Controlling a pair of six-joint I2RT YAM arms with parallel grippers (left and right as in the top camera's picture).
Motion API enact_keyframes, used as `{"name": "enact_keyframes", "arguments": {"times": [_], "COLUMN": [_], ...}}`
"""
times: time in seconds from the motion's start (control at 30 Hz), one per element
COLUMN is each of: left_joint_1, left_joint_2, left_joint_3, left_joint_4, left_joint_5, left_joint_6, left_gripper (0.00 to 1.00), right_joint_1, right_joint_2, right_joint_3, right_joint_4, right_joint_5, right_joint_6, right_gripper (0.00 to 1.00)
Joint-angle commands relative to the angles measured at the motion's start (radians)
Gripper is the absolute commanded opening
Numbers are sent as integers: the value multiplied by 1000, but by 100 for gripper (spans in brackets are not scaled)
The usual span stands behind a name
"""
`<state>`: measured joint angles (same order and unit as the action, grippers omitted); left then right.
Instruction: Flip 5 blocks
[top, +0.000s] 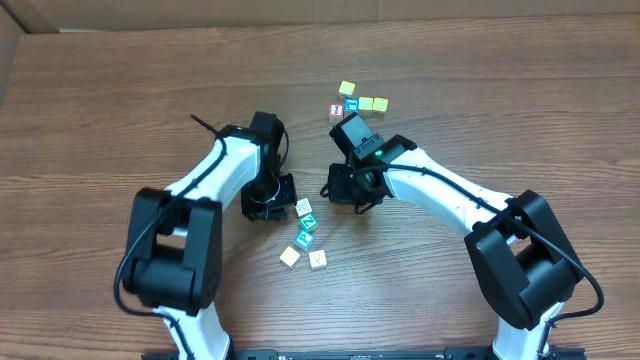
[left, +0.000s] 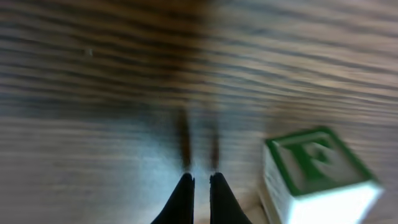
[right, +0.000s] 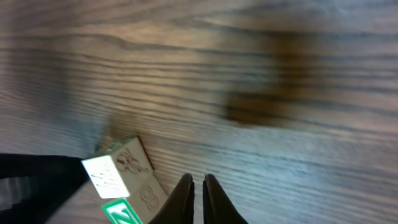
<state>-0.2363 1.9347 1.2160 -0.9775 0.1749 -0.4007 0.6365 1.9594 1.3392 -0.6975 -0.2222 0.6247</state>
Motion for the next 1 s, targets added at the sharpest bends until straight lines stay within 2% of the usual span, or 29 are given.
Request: {"name": "enact_keyframes", "arguments": {"times": [0.0, 0.2, 0.97], "left_joint_1": [-5, -5, 3], "left_joint_2": [40, 39, 39], "left_joint_3": [-8, -8, -8], "left_joint_4": [-6, -4, 41], "left_joint_5": [48, 125, 144], "left_joint_6": [-18, -6, 13], "left_gripper": [4, 4, 4], "right_joint_1": [5, 32, 69], "right_joint_2": [4, 32, 57], "right_joint_3": [-12, -12, -13], "right_joint_4": [21, 26, 89], "right_joint_5": [-12, -25, -86], "right_joint_6": [-12, -11, 4], "right_gripper": [6, 4, 4]}}
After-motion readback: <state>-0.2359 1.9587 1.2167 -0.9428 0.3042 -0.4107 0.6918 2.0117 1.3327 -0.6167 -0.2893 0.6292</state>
